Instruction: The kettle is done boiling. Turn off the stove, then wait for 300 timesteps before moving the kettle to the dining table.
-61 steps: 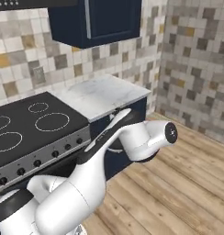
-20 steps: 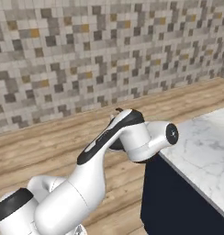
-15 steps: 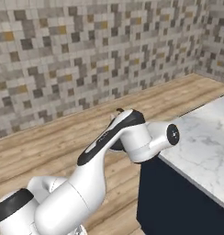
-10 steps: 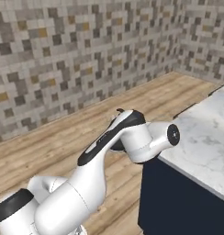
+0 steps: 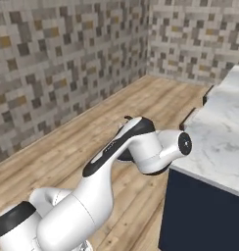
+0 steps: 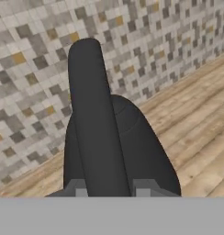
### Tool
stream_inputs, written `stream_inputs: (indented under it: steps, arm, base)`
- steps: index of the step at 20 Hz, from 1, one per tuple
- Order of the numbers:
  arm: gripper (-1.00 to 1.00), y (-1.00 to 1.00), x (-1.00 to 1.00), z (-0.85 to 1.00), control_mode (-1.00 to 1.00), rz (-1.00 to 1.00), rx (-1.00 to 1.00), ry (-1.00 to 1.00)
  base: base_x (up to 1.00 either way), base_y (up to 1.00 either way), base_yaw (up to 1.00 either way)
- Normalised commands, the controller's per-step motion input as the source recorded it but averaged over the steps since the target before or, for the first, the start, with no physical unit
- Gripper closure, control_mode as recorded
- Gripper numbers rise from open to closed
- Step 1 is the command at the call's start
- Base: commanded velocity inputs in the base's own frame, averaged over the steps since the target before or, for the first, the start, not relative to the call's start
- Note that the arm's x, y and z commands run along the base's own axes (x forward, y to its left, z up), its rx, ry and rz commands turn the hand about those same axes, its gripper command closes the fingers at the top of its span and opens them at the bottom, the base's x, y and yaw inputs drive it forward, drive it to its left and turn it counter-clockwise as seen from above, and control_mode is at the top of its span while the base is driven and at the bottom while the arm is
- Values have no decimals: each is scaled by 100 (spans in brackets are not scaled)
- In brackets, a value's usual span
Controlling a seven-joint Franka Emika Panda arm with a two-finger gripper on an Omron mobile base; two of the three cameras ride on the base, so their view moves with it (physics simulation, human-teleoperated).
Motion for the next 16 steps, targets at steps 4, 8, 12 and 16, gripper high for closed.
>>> stream_inputs:
  steps: [4,8,12,16]
  arm:
    - [100,0,0,0,100,0,0,0]
    - [100,0,0,0,100,0,0,0]
    - [100,0,0,0,100,0,0,0]
    - [100,0,0,0,100,0,0,0]
  base:
    - [34,70,-45]
    - [31,68,-46]
    - [28,64,-47]
    - [32,63,-47]
